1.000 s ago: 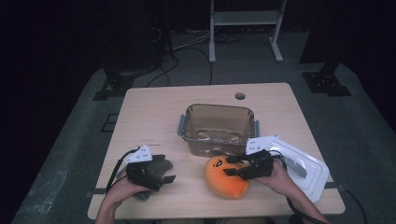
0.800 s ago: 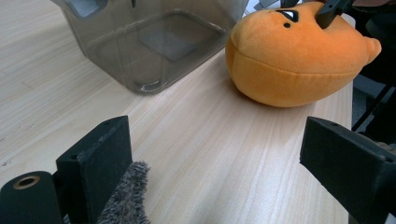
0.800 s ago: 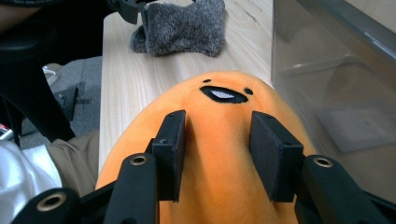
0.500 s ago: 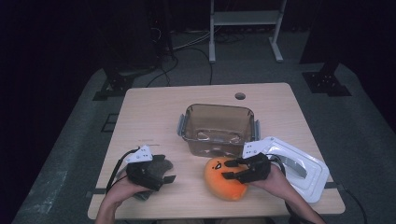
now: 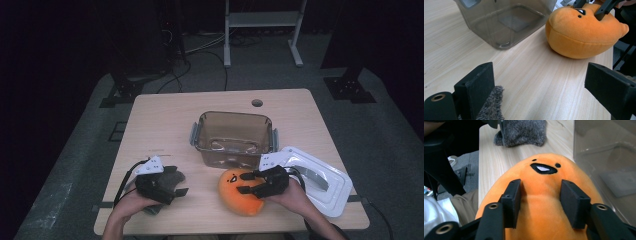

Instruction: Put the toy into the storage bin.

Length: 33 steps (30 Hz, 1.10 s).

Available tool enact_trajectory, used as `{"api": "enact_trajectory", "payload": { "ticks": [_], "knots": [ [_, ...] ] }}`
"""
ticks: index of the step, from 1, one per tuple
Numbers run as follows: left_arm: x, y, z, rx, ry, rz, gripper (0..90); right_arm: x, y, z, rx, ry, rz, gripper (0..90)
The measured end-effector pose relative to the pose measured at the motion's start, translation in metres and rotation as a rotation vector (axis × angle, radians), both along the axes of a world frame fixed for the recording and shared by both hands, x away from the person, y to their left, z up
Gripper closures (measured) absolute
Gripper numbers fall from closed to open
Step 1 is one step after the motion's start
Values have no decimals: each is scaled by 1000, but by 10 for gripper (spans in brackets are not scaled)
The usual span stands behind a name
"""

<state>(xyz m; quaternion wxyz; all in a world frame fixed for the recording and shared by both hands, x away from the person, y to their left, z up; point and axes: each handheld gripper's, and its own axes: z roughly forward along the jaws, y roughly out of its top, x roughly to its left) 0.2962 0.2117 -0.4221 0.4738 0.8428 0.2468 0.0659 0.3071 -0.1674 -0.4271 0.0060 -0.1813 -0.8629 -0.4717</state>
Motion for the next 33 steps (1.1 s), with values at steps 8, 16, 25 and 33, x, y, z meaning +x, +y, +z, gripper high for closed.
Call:
{"api": "enact_trajectory", "payload": {
  "ticks": [8,16,25,33],
  "knots": [
    [0,-1,0,5,-4,-2,84,0,0,0,-8,15,1,644],
    [0,-1,0,4,-5,0,84,-2,0,4,-8,4,-2,754],
    [0,1,1,2,-7,4,84,-1,0,13,12,6,32,790],
    [0,3,1,-1,-8,9,84,-2,6,19,-9,1,71,805]
  ]
}}
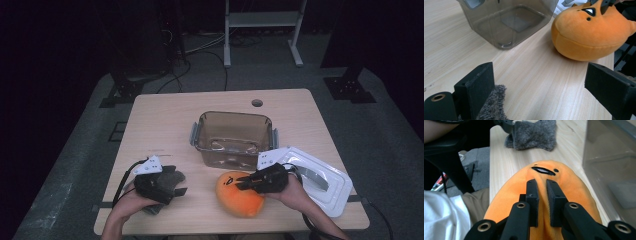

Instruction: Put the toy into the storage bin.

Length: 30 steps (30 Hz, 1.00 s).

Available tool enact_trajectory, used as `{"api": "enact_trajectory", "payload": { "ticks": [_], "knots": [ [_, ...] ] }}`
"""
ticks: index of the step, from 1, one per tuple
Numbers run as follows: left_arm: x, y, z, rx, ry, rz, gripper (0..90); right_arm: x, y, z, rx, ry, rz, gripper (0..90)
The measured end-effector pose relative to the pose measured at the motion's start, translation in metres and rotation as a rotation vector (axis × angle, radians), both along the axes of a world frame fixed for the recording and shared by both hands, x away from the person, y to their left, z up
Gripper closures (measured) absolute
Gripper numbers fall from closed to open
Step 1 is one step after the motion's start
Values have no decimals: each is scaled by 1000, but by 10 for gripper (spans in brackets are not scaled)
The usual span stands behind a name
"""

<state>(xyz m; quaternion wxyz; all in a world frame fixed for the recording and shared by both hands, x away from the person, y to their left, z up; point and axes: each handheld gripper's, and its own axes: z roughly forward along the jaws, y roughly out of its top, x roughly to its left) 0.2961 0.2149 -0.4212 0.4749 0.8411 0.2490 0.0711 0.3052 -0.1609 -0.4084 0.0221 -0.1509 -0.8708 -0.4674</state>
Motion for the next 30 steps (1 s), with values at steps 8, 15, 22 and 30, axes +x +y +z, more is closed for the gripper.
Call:
{"api": "enact_trajectory", "payload": {
  "ticks": [8,15,22,30],
  "knots": [
    [0,1,0,-3,-2,2,84,-2,6,8,-2,11,43,811],
    [0,3,0,-4,-2,5,84,0,10,21,20,17,73,815],
    [0,4,0,-9,1,2,84,1,16,40,41,9,106,817],
    [1,4,-1,-12,1,6,84,4,20,65,61,-18,135,816]
  ]
}}
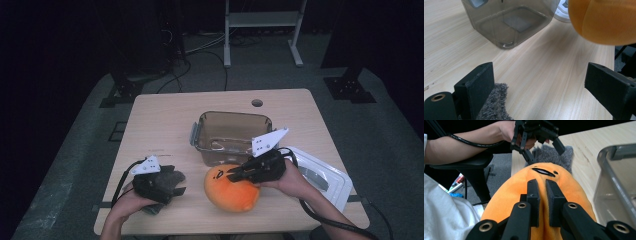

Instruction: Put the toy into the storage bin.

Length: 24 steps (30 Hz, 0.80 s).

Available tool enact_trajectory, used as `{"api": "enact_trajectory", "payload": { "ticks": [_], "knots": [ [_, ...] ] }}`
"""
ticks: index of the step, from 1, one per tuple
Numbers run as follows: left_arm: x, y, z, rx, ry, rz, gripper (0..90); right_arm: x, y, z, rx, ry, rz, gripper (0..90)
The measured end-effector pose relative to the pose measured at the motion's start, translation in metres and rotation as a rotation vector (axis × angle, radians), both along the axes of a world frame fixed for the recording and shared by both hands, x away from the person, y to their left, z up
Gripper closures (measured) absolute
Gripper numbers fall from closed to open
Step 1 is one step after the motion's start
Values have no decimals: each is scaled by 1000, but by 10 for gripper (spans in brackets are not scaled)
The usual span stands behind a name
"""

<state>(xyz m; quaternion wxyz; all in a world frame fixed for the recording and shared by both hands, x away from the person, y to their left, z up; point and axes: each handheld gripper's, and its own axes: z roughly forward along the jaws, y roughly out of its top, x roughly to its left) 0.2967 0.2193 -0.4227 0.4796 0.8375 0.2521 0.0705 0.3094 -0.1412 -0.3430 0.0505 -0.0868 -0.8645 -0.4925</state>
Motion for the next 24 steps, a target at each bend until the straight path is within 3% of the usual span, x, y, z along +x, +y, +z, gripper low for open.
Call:
{"api": "enact_trajectory", "payload": {
  "ticks": [14,24],
  "knots": [
    [0,2,-2,3,4,-5,84,12,-3,43,7,-54,7,813],
    [1,1,-3,5,6,-9,84,28,-8,64,-5,-77,-11,813]
  ]
}}
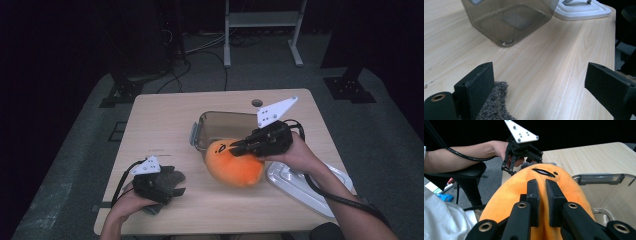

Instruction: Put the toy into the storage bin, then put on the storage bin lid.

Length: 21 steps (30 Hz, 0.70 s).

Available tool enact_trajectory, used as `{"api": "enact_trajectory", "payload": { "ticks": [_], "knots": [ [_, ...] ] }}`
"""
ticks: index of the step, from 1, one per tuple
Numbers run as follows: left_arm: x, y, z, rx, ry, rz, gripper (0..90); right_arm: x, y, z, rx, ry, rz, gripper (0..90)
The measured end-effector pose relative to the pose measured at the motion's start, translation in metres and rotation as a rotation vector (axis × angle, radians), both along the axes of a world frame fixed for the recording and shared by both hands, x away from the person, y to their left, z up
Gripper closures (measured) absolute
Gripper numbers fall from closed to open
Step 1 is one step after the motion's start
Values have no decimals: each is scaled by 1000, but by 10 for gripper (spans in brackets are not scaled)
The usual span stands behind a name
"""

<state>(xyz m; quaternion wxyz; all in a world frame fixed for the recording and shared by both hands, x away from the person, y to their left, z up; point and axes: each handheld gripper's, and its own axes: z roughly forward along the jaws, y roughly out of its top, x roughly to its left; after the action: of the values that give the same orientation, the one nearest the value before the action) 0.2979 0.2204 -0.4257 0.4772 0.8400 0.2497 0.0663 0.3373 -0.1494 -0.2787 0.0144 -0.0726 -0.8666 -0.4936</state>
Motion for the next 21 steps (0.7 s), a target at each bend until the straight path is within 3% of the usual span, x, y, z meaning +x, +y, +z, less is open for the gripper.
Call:
{"api": "enact_trajectory", "payload": {
  "ticks": [21],
  "knots": [
    [1,-2,-1,7,0,-9,84,40,-3,28,-2,-22,-44,812]
  ]
}}
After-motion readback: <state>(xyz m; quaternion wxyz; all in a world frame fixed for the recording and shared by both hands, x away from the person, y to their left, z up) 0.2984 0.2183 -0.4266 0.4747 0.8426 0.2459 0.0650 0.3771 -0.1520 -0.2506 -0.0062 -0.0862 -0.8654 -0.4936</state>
